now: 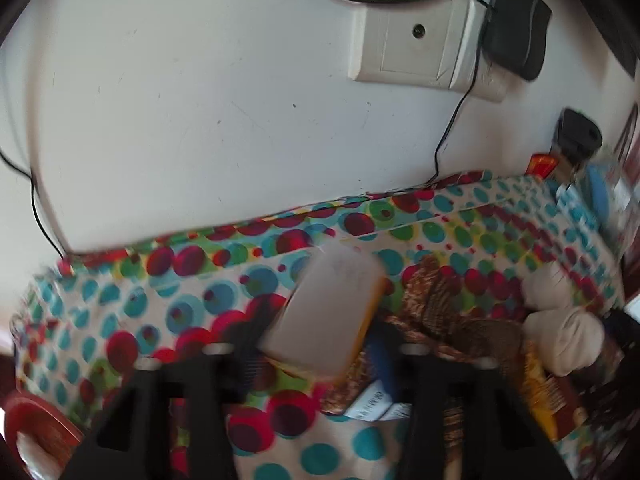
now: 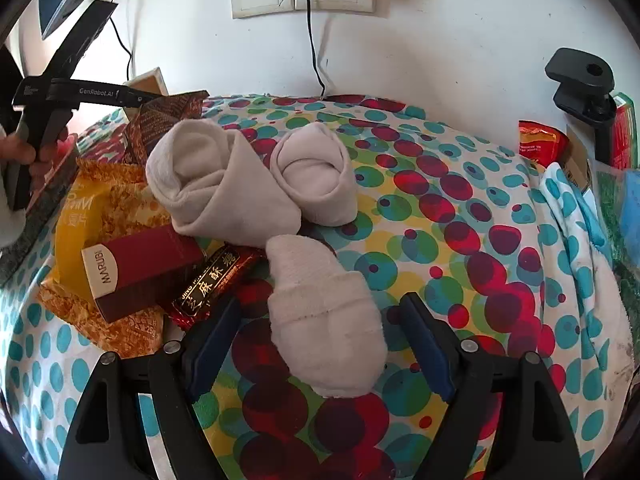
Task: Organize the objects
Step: 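Grasp the white box with the left gripper while the right gripper grasps a rolled white sock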
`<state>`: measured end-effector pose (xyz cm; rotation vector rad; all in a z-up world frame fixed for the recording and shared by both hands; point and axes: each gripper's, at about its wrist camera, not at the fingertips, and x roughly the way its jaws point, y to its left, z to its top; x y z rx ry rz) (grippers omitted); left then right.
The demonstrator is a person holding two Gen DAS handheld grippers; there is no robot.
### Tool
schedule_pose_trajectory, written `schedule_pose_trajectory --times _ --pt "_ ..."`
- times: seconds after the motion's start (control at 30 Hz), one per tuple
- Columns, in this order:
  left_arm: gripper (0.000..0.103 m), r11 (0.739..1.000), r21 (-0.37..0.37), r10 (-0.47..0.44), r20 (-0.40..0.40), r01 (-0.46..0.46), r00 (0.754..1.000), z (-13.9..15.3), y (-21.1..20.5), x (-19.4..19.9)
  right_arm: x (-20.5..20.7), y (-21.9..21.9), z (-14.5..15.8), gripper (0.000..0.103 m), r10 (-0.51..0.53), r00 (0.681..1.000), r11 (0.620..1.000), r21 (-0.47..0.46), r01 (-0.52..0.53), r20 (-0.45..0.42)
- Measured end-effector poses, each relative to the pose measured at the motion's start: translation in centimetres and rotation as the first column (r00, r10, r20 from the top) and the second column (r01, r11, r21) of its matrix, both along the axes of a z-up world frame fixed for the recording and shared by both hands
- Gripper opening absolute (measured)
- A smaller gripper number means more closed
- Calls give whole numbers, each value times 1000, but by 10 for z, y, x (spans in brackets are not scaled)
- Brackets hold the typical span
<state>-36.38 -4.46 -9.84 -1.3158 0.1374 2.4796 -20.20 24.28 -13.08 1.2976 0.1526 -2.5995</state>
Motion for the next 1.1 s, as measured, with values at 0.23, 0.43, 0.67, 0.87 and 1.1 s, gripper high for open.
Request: schedule_pose_trajectory --times 0.23,0.43,0.67,0.87,1.1 --pt "29 997 -3 81 15 -81 997 5 -8 20 -2 -3 2 79 -25 1000 1000 -18 25 0" --pt "30 987 32 156 6 -156 988 26 -23 54 -6 8 3 79 -64 998 995 -76 64 -1" --pt "30 981 68 186 -53 -182 981 54 -32 113 5 12 11 33 -50 998 996 -79 47 -47" --pt "30 974 77 219 -80 -213 972 72 -50 154 6 -1 12 32 -26 997 1000 11 27 -76" --pt "30 953 60 301 -109 -296 947 90 -86 184 2 4 11 34 -41 997 999 11 42 -61"
